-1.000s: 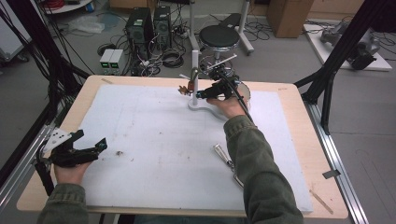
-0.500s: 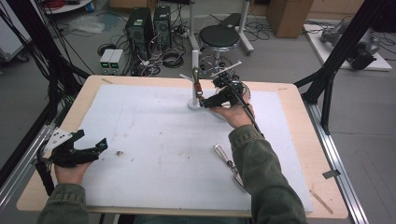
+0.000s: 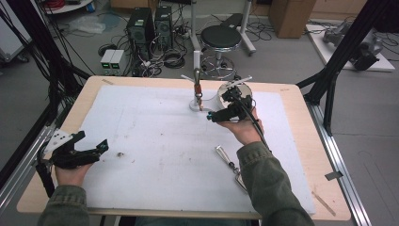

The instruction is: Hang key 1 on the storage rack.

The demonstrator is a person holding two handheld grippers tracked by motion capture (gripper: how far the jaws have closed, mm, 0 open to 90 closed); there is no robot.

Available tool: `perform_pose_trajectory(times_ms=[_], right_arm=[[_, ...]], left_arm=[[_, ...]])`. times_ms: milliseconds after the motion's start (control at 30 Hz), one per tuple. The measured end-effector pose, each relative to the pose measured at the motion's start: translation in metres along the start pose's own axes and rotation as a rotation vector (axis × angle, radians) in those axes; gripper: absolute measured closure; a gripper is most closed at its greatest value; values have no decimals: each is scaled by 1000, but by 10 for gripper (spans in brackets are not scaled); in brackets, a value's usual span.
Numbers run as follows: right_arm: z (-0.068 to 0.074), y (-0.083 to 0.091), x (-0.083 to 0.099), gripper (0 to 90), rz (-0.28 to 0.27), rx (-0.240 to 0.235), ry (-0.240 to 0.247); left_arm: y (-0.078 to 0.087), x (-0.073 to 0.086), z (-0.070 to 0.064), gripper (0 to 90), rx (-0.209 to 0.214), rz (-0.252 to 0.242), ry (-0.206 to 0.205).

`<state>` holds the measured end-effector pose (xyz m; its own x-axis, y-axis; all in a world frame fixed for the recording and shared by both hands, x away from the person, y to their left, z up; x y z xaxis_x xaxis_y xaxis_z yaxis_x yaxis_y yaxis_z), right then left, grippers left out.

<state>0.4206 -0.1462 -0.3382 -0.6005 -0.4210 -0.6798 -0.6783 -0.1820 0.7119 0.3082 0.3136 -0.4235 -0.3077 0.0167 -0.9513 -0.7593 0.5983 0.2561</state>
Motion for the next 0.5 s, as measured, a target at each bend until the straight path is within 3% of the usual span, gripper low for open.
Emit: perform_pose_trajectory(times_ms=[500], right_arm=[[0, 7, 35, 5, -1, -7, -20]], left_arm=[[0, 1, 0, 17, 2, 12, -1]])
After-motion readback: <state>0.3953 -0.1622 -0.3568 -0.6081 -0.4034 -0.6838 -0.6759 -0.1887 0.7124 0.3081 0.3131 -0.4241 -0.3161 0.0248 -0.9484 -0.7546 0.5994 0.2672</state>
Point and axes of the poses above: each handheld gripper's, and its own axes: y roughly backward along the jaws, x roughly out of its underside, z roughly to its left, the point moved 3 cm from there along -y, roughly forward along the jaws, and after that the axes turned 14 degrees about x, right-handed, at the moved point
